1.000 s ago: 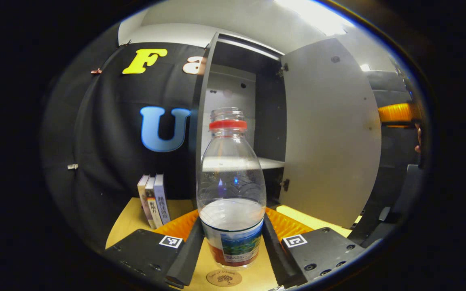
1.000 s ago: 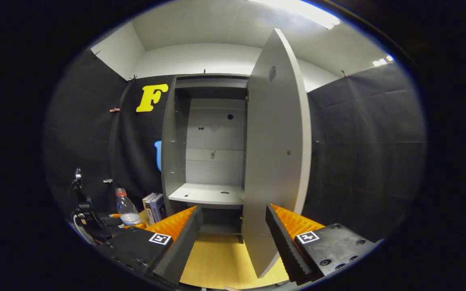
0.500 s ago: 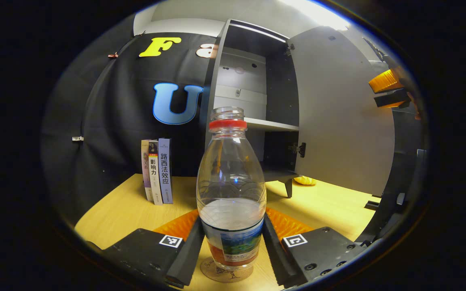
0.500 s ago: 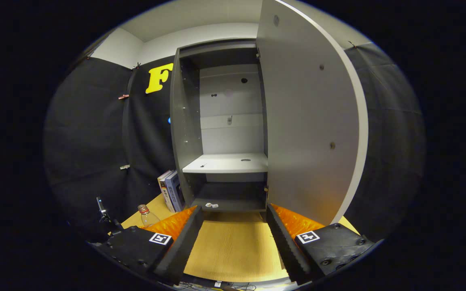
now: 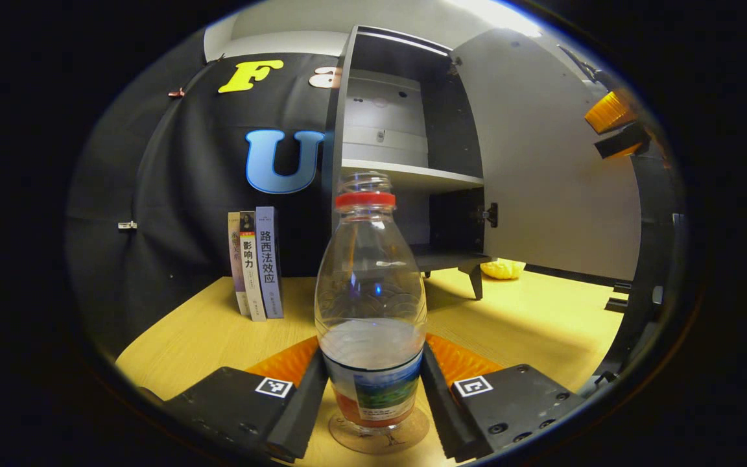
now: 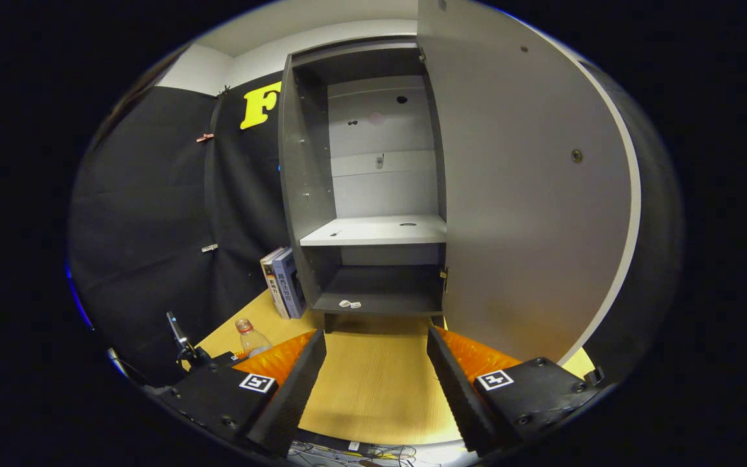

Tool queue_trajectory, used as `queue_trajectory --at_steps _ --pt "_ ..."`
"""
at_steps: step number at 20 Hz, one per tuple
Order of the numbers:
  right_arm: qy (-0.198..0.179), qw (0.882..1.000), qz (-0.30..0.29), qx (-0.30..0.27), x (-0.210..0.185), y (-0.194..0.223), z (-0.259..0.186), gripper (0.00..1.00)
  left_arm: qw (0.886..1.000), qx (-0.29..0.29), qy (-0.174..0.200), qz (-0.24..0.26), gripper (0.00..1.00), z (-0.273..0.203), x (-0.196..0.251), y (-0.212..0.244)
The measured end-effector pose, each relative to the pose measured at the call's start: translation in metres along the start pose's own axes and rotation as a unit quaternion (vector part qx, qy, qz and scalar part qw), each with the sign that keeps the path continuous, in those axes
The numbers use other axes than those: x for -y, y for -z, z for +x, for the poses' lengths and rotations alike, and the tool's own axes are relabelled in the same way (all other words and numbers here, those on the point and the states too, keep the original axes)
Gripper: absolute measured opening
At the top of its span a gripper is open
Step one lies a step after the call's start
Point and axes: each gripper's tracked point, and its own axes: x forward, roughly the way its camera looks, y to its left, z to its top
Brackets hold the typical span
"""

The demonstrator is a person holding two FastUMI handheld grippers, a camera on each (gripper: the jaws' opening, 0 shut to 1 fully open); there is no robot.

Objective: Open the cabinet door with the right hand, grasp the bottle in the cabinet with the left hand and place it on the coaster, then close the cabinet door with the right hand.

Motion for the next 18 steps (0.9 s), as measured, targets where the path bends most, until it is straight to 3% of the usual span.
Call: queue_trajectory --at_steps 7,12,16,18 --pt "-0.003 1.000 0.000 -0.019 -0.003 0.013 0.008 0.98 1.000 -0.002 -0.007 0.009 0.78 -0.002 -0.004 0.010" --pt "-0.014 1.000 -0.002 -0.026 -0.014 0.018 0.009 0.97 1.000 -0.025 -0.013 -0.011 0.80 -0.004 -0.010 0.022" --pt "-0.019 0.999 -0.002 -0.029 -0.020 0.019 0.010 0.97 0.999 -0.031 -0.019 -0.019 0.96 -0.003 -0.014 0.021" --pt "-0.022 0.999 -0.003 -0.029 -0.023 0.020 0.011 0.97 0.999 -0.028 -0.022 -0.015 0.96 -0.001 -0.015 0.015"
